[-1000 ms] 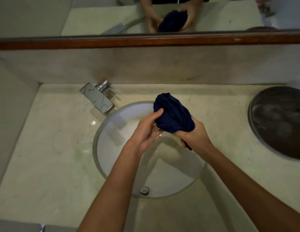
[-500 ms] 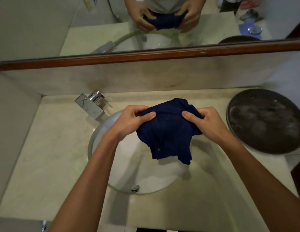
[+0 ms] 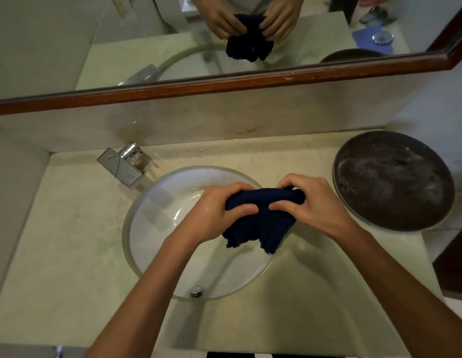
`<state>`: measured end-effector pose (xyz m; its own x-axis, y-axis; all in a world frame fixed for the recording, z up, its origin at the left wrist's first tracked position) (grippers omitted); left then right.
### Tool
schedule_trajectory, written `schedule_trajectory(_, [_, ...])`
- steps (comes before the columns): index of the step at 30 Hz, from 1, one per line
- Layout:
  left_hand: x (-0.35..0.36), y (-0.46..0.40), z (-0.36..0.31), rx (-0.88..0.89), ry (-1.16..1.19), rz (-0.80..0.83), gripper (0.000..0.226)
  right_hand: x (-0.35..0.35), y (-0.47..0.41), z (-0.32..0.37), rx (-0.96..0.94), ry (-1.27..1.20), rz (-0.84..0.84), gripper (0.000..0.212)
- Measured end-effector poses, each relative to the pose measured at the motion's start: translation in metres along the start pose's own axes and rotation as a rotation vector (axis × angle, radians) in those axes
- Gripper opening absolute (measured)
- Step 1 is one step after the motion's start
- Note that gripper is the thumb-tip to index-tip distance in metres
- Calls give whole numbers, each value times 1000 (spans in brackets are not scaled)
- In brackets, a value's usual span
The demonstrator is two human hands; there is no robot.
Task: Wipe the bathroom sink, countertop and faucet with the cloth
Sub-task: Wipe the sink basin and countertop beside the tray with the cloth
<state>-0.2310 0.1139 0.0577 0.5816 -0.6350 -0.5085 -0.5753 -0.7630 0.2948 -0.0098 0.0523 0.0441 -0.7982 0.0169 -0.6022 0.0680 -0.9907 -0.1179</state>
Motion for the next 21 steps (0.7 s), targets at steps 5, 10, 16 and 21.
schedule_trajectory(5, [9, -2, 5, -2, -109, 109, 34, -6, 24, -6, 62, -184, 25, 17])
schedule_trajectory(10, [25, -7, 9, -86, 361, 159, 17, -28, 32, -13, 105, -222, -22, 15])
schedule_trajectory(16, [38, -41, -8, -199, 585, 23, 26, -55, 4, -25, 155, -143, -64, 18])
schedule_trajectory(21, [36, -84, 27, -311, 233, -122, 83, -62, -50, -78, 239, 327, -142, 69])
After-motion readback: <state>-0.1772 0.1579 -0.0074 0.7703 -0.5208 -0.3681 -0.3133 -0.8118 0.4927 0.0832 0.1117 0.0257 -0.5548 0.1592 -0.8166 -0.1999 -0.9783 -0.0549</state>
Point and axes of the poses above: each hand's wrist, its own y-axis away from the middle knuckle, its own x-axis out of the palm, z = x × y, the point moved 2 cm from there along -y, towards the middle knuckle, and after that the axes turned 6 degrees about -x, right-handed, at the moved point
